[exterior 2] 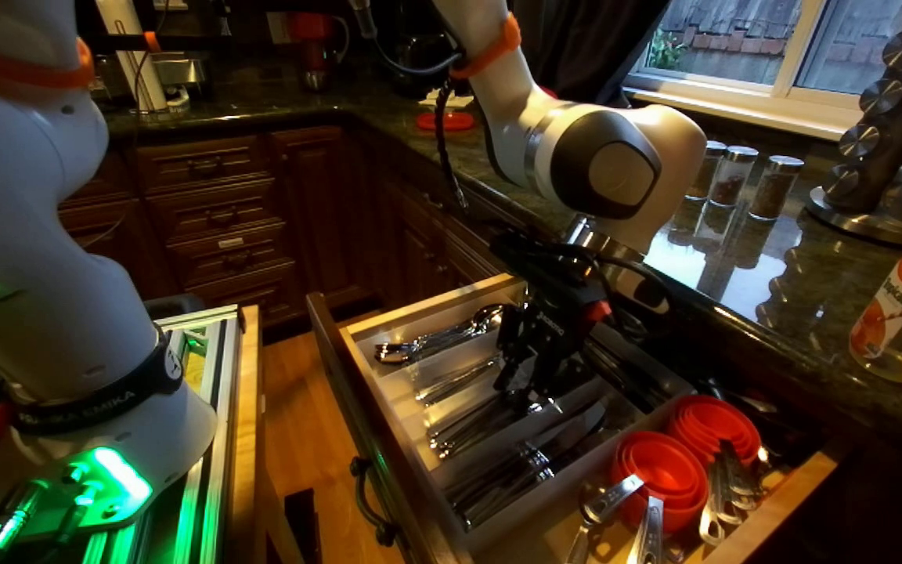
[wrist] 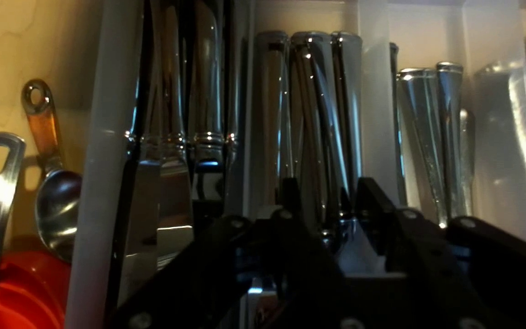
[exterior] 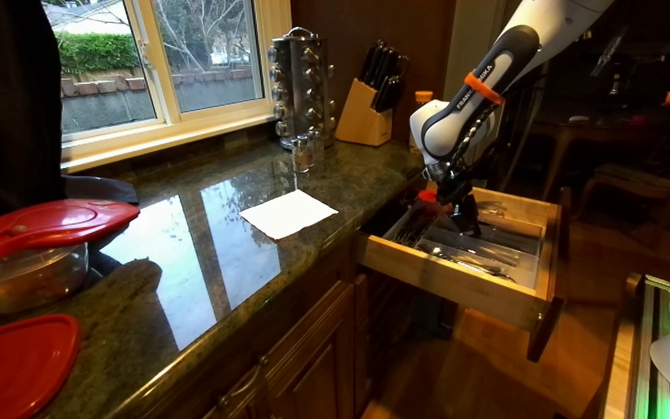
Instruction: Take one fork out of the drawer and place it on the counter
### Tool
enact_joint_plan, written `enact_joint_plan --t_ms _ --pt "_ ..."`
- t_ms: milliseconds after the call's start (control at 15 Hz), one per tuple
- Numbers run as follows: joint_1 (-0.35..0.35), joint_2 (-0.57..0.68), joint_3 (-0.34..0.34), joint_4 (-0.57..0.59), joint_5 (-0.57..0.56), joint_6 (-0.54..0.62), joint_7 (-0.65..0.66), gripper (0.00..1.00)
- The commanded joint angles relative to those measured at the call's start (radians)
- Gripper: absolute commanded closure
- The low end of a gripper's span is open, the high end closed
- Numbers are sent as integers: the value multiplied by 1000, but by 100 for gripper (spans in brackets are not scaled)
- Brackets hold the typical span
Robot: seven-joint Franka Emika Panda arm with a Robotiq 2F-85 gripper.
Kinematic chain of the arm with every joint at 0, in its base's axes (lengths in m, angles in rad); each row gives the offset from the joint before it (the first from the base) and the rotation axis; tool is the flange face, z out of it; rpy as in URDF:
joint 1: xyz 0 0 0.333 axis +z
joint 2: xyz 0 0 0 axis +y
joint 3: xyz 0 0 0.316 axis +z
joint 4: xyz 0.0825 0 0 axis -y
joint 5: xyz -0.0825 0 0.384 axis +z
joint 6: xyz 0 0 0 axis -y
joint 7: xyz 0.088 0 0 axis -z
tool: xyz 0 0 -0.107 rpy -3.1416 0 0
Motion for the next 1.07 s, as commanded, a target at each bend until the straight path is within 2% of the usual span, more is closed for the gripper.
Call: enact_joint_plan --t_ms 0,333,400,467,600,733,1000 --pt "-11 24 12 4 -2 13 -44 49" --pt "-17 28 13 6 3 13 -77 61" --pt "-17 30 12 7 1 12 -78 66" --pt "-16 31 11 8 -1 13 -77 83" --pt "-15 35 8 10 -8 15 -74 85" --pt "-16 33 8 10 -12 16 -74 98" --pt "-12 29 7 6 -21 17 -69 98"
